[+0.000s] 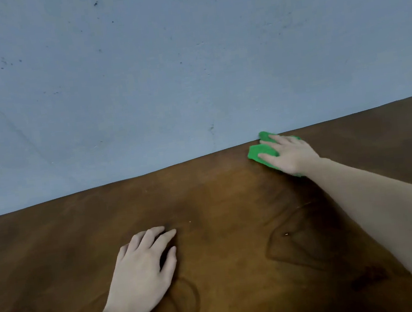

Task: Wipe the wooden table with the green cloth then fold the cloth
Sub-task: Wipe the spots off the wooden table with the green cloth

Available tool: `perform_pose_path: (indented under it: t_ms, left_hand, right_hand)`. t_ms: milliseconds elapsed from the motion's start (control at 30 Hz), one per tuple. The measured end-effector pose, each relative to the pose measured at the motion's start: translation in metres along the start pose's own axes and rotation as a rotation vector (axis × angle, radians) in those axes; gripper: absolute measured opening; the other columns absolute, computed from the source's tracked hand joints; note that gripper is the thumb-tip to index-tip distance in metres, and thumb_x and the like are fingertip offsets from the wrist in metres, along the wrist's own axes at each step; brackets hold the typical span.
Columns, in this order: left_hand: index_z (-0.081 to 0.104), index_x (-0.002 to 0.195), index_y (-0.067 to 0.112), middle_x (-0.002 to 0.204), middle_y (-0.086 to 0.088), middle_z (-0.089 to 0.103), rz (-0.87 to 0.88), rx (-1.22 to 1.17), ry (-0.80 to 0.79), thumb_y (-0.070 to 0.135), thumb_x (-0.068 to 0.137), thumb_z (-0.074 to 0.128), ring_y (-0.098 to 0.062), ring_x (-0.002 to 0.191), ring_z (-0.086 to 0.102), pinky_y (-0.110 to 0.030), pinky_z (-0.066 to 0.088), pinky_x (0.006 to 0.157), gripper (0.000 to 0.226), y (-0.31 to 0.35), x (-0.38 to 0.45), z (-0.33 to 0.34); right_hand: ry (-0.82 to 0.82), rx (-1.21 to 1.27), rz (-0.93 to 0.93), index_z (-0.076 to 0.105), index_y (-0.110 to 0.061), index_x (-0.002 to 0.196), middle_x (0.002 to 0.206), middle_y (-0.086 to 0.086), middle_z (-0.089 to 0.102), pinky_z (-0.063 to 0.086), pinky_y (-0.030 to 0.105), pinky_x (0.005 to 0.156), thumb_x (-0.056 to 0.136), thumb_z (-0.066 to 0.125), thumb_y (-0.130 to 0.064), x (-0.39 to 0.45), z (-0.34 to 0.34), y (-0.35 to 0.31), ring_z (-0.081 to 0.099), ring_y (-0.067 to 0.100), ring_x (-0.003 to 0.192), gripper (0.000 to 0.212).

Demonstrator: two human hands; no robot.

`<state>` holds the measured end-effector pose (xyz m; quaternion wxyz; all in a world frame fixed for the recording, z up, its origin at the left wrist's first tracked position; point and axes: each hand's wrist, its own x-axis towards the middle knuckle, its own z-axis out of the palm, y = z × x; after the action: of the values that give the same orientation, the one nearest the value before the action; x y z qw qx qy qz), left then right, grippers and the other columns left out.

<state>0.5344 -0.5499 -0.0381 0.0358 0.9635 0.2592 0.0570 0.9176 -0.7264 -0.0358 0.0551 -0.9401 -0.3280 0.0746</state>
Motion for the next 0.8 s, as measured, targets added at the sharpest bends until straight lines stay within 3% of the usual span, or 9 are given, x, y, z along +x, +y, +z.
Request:
perform_pose_path:
  t_ms: [133, 267, 367, 567, 700, 800]
  left_hand:
    - [0.049, 0.137, 0.043, 0.141, 0.022, 0.046, 0.020, 0.011, -0.030, 0.062, 0.086, 0.012, -0.007, 0.133, 0.040, -0.034, 0.038, 0.105, 0.066, 0.001, -0.001, -0.002]
    - [0.041, 0.142, 0.044, 0.149, 0.022, 0.038, 0.029, -0.011, -0.070, 0.059, 0.093, 0.019, -0.006, 0.139, 0.032, -0.033, 0.033, 0.110, 0.057, -0.001, -0.005, -0.006]
    - [0.037, 0.145, 0.045, 0.152, 0.023, 0.032, 0.033, -0.030, -0.079, 0.054, 0.099, 0.030, -0.005, 0.142, 0.028, -0.032, 0.029, 0.113, 0.047, -0.005, -0.014, -0.007]
    - [0.035, 0.145, 0.046, 0.154, 0.023, 0.030, 0.052, -0.020, -0.082, 0.064, 0.086, 0.007, -0.005, 0.143, 0.026, -0.029, 0.026, 0.113, 0.068, -0.017, -0.040, -0.010]
    - [0.044, 0.141, 0.044, 0.151, 0.022, 0.037, 0.045, -0.022, -0.093, 0.064, 0.085, 0.010, -0.004, 0.140, 0.032, -0.028, 0.028, 0.113, 0.068, -0.021, -0.071, -0.016]
    - [0.040, 0.142, 0.046, 0.152, 0.024, 0.033, 0.042, -0.019, -0.127, 0.060, 0.095, 0.025, -0.003, 0.142, 0.028, -0.027, 0.027, 0.114, 0.052, -0.020, -0.094, -0.020]
  right_hand:
    - [0.083, -0.040, 0.324, 0.018, -0.042, 0.159, 0.171, -0.002, 0.003, 0.001, 0.057, 0.121, 0.094, 0.015, -0.074, -0.020, 0.002, 0.026, 0.000, 0.035, 0.155, 0.073]
    - [0.029, 0.063, 0.399, 0.015, -0.038, 0.162, 0.171, 0.000, 0.004, 0.007, 0.057, 0.123, 0.099, 0.018, -0.067, -0.020, 0.000, -0.006, 0.005, 0.038, 0.155, 0.069]
    - [-0.018, 0.044, 0.166, 0.013, -0.037, 0.162, 0.171, -0.002, 0.001, 0.002, 0.056, 0.125, 0.100, 0.013, -0.066, -0.023, 0.009, -0.063, -0.001, 0.036, 0.156, 0.068]
    - [-0.093, -0.036, -0.366, 0.014, -0.044, 0.160, 0.170, -0.009, -0.003, -0.005, 0.053, 0.125, 0.101, 0.010, -0.067, -0.102, 0.036, -0.184, -0.007, 0.027, 0.157, 0.063]
    - [-0.130, -0.014, -0.609, 0.022, -0.044, 0.158, 0.169, -0.014, 0.000, -0.008, 0.049, 0.125, 0.102, 0.017, -0.067, -0.177, 0.047, -0.196, -0.009, 0.020, 0.156, 0.061]
    - [-0.122, -0.015, -0.647, 0.024, -0.047, 0.157, 0.168, -0.019, 0.002, -0.008, 0.044, 0.126, 0.101, 0.021, -0.069, -0.220, 0.047, -0.167, -0.009, 0.013, 0.156, 0.060]
